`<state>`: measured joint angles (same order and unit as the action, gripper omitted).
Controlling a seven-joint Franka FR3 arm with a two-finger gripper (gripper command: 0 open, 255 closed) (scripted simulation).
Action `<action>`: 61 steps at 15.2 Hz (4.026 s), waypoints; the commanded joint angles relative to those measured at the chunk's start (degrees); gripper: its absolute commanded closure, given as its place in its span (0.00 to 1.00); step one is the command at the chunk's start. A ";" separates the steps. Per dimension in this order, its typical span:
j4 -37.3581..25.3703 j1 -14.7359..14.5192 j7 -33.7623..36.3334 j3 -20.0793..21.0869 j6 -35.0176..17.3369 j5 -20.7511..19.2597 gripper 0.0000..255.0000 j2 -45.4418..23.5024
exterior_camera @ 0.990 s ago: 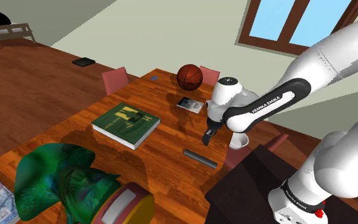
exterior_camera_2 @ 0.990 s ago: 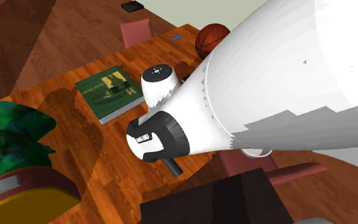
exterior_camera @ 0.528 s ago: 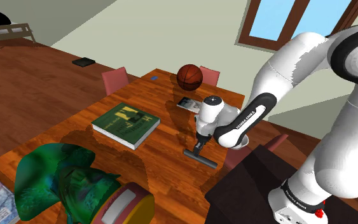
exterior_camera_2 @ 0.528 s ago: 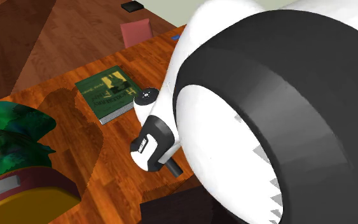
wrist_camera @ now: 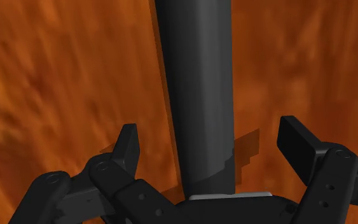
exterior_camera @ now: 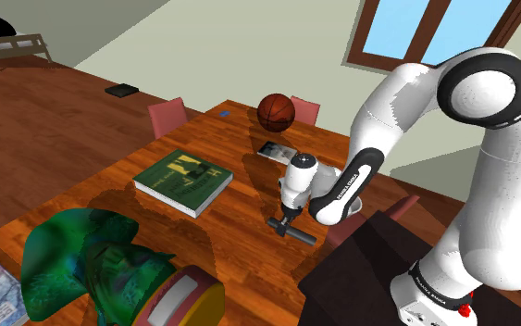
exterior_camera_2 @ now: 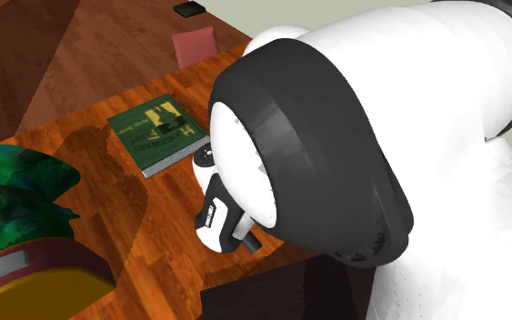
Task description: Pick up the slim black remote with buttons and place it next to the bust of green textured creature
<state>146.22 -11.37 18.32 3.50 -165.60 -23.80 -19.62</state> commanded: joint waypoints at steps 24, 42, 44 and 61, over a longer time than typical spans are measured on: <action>1.18 2.12 -2.66 2.43 2.97 2.73 1.00 4.19; 2.47 4.48 -12.72 7.25 17.04 15.11 1.00 20.21; 2.28 4.37 -13.50 7.30 18.74 16.06 1.00 21.79; -1.76 3.37 -17.69 6.75 33.49 20.70 1.00 32.85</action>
<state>144.83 -7.94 0.79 10.29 -133.06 -3.27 12.67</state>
